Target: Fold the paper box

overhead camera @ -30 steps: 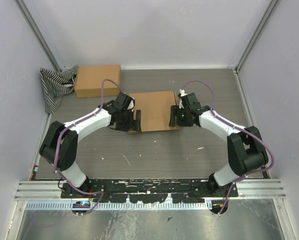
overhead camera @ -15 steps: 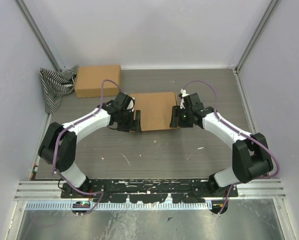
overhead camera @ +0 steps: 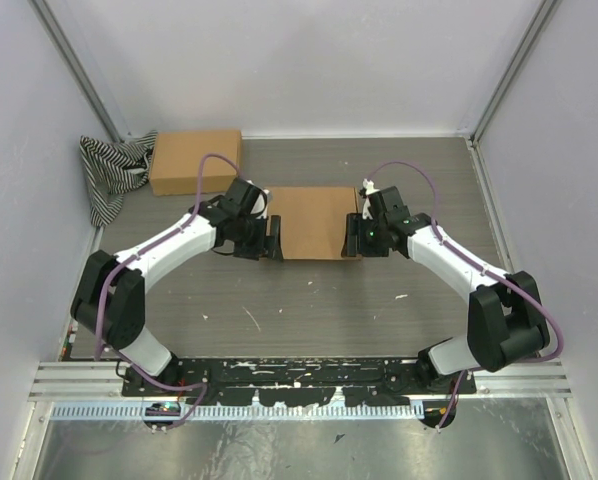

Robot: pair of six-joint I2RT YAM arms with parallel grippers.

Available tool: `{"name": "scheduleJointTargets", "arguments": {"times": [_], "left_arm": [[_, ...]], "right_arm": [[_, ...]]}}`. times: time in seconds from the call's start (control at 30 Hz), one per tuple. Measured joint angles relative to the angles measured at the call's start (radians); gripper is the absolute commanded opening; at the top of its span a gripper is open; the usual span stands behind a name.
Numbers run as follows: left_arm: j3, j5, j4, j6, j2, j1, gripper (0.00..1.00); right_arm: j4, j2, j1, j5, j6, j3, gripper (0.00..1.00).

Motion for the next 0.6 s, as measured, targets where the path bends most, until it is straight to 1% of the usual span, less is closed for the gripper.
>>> {"name": "scheduleJointTargets", "arguments": {"times": [0.07,0.2,0.27,0.4,0.6], "left_arm": [[0.0,0.012,0.0,0.0,0.0,0.003,0.7],[0.0,0.04,0.0,0.0,0.0,0.019,0.61],[0.0,0.063,0.0,0.0,0.0,0.034,0.59],[0.0,0.107,0.001,-0.001,0.0,0.057,0.58],[-0.004,0.138,0.009,-0.001,0.003,0.06,0.58]], "right_arm": [[-0.011,0.0,0.0,0.0,0.001,0.003,0.59],[-0.028,0.0,0.0,0.002,0.002,0.014,0.55],[-0.033,0.0,0.0,0.007,0.003,0.02,0.54],[-0.04,0.0,0.0,0.02,0.005,0.022,0.55],[-0.059,0.0,0.0,0.047,0.003,0.023,0.55]]}}
